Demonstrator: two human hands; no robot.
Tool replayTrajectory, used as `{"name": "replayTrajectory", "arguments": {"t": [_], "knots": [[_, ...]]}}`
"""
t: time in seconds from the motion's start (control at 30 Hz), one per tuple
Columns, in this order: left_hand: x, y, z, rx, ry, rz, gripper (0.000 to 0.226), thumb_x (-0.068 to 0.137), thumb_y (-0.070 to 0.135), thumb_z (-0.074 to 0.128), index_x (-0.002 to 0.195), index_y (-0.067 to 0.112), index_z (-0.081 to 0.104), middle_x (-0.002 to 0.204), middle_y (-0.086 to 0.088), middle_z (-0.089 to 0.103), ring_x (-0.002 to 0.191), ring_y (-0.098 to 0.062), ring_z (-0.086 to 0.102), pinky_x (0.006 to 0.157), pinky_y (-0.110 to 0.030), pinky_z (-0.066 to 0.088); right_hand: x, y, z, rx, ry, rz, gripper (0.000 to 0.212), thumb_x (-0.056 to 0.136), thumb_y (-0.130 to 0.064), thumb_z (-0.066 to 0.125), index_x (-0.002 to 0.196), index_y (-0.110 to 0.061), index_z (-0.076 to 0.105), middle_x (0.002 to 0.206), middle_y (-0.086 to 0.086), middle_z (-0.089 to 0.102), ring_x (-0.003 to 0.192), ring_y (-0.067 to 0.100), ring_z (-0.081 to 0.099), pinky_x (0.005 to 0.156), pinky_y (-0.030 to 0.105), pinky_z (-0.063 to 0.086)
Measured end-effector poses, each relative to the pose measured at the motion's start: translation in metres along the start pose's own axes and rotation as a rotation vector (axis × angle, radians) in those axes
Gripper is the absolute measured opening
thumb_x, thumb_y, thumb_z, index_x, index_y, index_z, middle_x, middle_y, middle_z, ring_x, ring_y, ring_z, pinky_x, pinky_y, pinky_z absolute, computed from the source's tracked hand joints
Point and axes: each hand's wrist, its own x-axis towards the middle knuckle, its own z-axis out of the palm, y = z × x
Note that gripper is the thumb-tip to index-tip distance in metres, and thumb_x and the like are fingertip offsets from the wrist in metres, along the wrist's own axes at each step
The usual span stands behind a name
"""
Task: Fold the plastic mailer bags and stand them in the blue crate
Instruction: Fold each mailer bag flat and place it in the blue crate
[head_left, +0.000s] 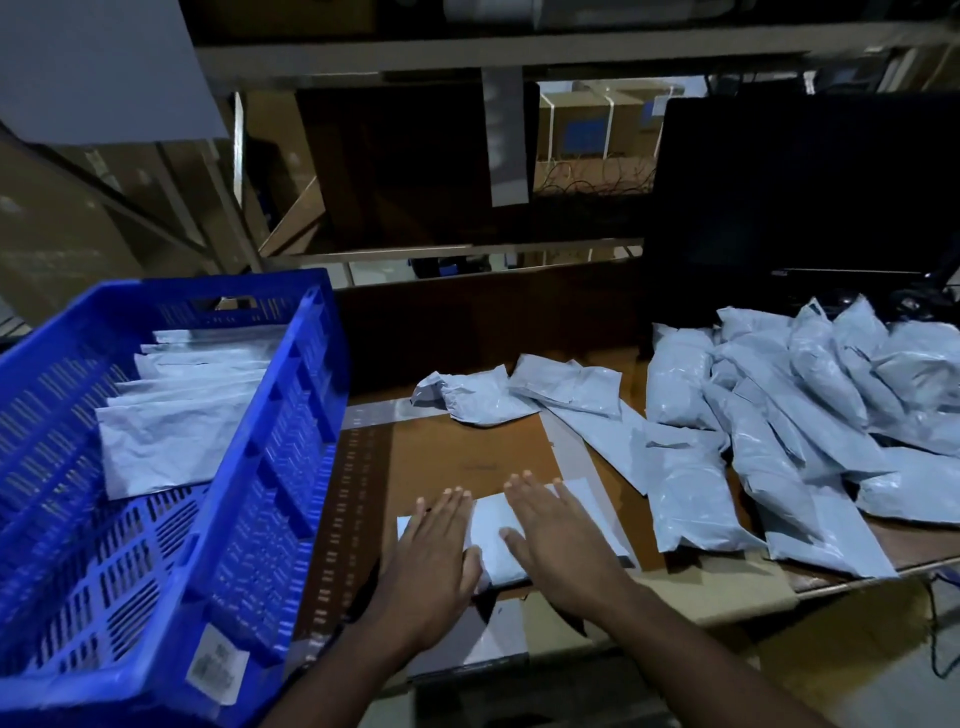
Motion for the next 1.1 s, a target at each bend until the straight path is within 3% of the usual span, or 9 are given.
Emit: {"name": "replayTrajectory", "arguments": {"t": [0.1,0.17,0.23,0.37,0.7,0.77,0.87,1.0,1.1], "knots": [[0.0,-0.005,0.009,0.006,0.045,0.007,0.077,0.096,0.052,0.01,0.16,0.01,0.02,0.168,-0.004,0.019,0.155,-0.01,0.009,0.123,-0.028,-0.007,-0.002,0.001,0.011,-0.055,-0.032,0.038,0.078,0.102,-0.056,-0.002,0.153,-0.013,0.038,0.161,0.002,0.028,0.149,0.016,0.028,0.123,0.037,0.007],[-0.003,-0.007,0.011,0.001,0.05,0.007,0.075,0.098,0.051,0.013,0.16,0.01,0.02,0.168,-0.004,0.016,0.155,-0.01,0.008,0.124,-0.029,-0.004,-0.007,0.005,0.015,0.017,-0.008,0.056,0.082,0.097,-0.064,-0.004,0.16,-0.015,0.016,0.164,-0.003,0.002,0.154,0.012,0.005,0.125,0.033,-0.004],[-0.005,-0.008,0.013,-0.021,0.003,-0.007,0.078,0.096,0.055,0.008,0.162,0.014,0.009,0.169,0.002,-0.001,0.155,-0.006,-0.005,0.126,-0.029,-0.006,-0.013,0.011,0.017,0.062,0.014,0.116,0.089,0.091,-0.074,-0.005,0.161,-0.019,0.0,0.164,-0.006,-0.012,0.153,0.009,-0.011,0.123,0.03,-0.009],[-0.002,-0.015,0.015,-0.116,-0.001,-0.045,0.081,0.095,0.063,0.01,0.162,0.018,0.003,0.166,0.008,-0.012,0.153,-0.002,-0.014,0.127,-0.03,-0.003,-0.012,0.014,0.01,0.078,-0.02,0.18,0.098,0.084,-0.081,-0.005,0.161,-0.021,0.001,0.167,-0.005,-0.007,0.153,0.01,-0.008,0.121,0.029,-0.009],[-0.005,-0.013,0.012,-0.092,-0.007,-0.051,0.083,0.094,0.064,0.004,0.163,0.019,-0.001,0.168,0.007,-0.011,0.152,0.0,-0.017,0.122,-0.022,-0.013,-0.02,0.014,0.006,0.128,-0.022,0.187,0.113,0.071,-0.089,-0.019,0.161,-0.024,0.001,0.167,-0.008,-0.006,0.153,0.008,-0.006,0.126,0.035,0.002],[-0.006,-0.011,0.008,-0.086,-0.012,-0.048,0.085,0.092,0.065,0.003,0.163,0.018,0.0,0.168,0.007,-0.01,0.152,0.0,-0.016,0.119,-0.019,-0.017,-0.024,0.015,0.005,0.139,-0.037,0.185,0.109,0.073,-0.088,-0.013,0.161,-0.024,-0.002,0.164,-0.01,-0.013,0.152,0.008,-0.01,0.125,0.033,-0.002],[-0.009,-0.008,0.005,-0.099,-0.018,-0.056,0.085,0.091,0.066,0.003,0.163,0.02,-0.001,0.166,0.011,-0.014,0.151,0.0,-0.018,0.122,-0.024,-0.015,-0.038,0.025,0.002,0.165,-0.029,0.193,0.095,0.086,-0.083,0.013,0.16,-0.027,-0.006,0.162,-0.013,-0.017,0.151,0.005,-0.014,0.123,0.031,-0.003],[-0.006,-0.007,0.002,-0.151,0.006,-0.11,0.075,0.104,0.056,0.03,0.162,0.023,-0.006,0.164,0.015,-0.021,0.149,0.0,-0.024,0.125,-0.031,-0.008,-0.053,0.041,0.001,0.18,-0.055,0.19,0.097,0.088,-0.081,0.032,0.157,-0.031,-0.014,0.159,-0.017,-0.028,0.15,0.004,-0.019,0.125,0.04,0.011],[-0.014,-0.009,-0.003,-0.279,0.068,-0.102,0.077,0.102,0.056,0.044,0.161,0.032,0.002,0.164,0.022,-0.017,0.149,0.005,-0.019,0.126,-0.033,0.003,-0.066,0.04,0.006,0.211,-0.012,0.109,0.097,0.09,-0.069,0.051,0.156,-0.038,-0.013,0.16,-0.022,-0.027,0.147,-0.001,-0.024,0.122,0.035,0.011]]}}
